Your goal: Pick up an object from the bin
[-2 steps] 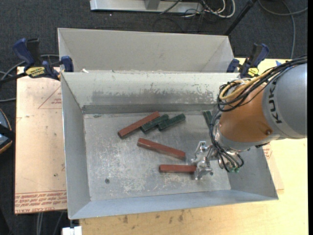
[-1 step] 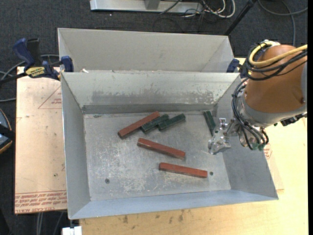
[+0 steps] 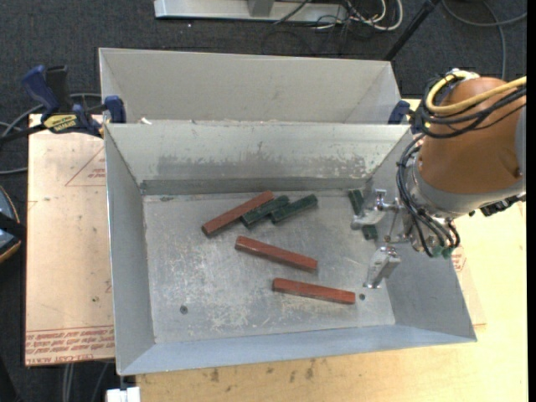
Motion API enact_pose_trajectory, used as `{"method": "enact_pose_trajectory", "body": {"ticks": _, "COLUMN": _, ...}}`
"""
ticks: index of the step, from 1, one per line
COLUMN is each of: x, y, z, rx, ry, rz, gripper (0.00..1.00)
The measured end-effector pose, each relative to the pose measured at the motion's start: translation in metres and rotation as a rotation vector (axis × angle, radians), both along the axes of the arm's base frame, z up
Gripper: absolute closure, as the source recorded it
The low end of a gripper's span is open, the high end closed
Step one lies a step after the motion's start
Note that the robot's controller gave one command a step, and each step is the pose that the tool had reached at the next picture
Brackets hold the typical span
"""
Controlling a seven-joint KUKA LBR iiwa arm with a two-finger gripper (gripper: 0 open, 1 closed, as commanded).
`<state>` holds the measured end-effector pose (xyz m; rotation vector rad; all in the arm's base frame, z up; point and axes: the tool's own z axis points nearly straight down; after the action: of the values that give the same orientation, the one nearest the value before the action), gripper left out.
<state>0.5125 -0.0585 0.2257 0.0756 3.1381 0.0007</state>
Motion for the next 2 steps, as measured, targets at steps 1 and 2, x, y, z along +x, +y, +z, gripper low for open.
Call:
{"method": "enact_pose_trajectory", "body": {"ticks": 1, "x": 0.000, "y": 0.000, "z": 0.000, "rx": 0.000, "ry": 0.000, "rz": 0.000, "gripper": 0.00}}
{"method": "enact_pose_trajectory", "body": {"ticks": 2, "x": 0.008, "y": 0.002, "z": -0.047, "rx": -0.001, "ry": -0.006, "rz": 0.018, "gripper": 0.00}}
